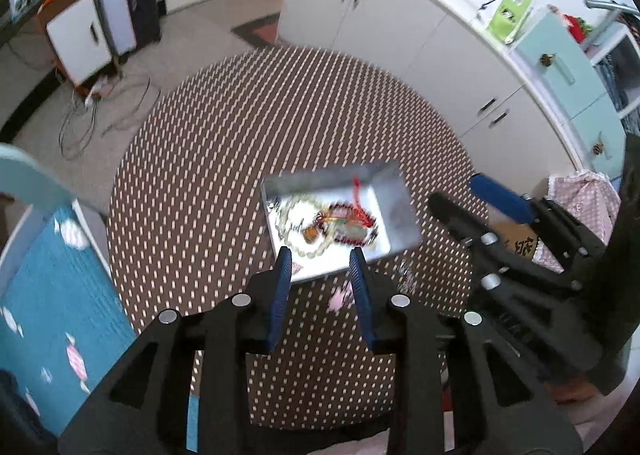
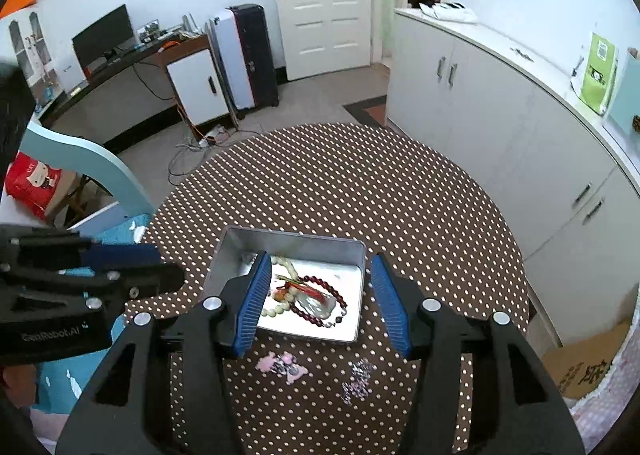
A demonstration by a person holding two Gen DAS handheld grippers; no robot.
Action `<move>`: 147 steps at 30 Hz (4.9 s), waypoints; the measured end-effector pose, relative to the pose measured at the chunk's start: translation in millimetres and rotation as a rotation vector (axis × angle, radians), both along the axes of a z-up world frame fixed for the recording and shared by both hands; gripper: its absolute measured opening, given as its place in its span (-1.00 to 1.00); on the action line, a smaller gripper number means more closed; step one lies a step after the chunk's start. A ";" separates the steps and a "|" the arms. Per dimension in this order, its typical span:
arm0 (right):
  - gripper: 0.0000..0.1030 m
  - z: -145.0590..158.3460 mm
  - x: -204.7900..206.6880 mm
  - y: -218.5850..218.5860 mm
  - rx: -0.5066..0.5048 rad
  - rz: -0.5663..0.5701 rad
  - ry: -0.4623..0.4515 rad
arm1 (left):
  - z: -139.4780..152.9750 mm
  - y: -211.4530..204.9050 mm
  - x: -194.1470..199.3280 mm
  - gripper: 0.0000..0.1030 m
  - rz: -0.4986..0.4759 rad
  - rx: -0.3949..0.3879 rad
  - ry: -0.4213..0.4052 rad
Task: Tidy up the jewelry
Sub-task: 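Carry the orange charm into the grey box with the right gripper while the left drops the pearl chain in, then withdraw both grippers from the box toward the remaining earrings, then grasp the pearl stud earrings with the left gripper while the right grasps the pink bunny earrings, then lower both held earrings into the grey box and open both grippers, then grasp the pink bunny pendant with the left gripper while the right grasps the pink heart earring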
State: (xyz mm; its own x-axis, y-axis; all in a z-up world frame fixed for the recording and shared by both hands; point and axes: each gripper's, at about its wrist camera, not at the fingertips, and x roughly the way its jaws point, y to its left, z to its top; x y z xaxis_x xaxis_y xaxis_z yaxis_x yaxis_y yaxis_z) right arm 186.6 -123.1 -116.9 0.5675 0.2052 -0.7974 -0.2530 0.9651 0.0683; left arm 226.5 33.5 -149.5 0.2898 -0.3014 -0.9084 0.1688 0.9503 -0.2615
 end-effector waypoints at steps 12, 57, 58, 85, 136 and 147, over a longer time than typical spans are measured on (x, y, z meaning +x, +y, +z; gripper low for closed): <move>-0.05 -44.6 -14.2 5.9 0.031 0.043 0.188 | -59.0 43.1 -14.6 0.03 0.119 0.073 0.134; -0.90 -123.7 -10.3 63.1 -0.083 0.098 0.290 | -135.5 58.0 -38.7 -0.80 0.135 0.094 0.223; -1.00 -124.3 -9.1 61.8 -0.072 0.090 0.298 | -134.2 59.4 -38.1 -0.80 0.136 0.092 0.220; -0.73 -118.3 -14.8 86.0 -0.159 0.146 0.243 | -121.2 74.2 -40.4 -0.80 0.166 0.068 0.202; -0.60 -119.2 -10.1 44.5 -0.206 0.156 0.191 | -128.0 46.7 -63.5 -0.31 0.174 0.068 0.268; -0.73 -119.2 -3.4 45.2 -0.164 0.156 0.201 | -132.2 50.2 -61.4 -0.79 0.217 0.048 0.267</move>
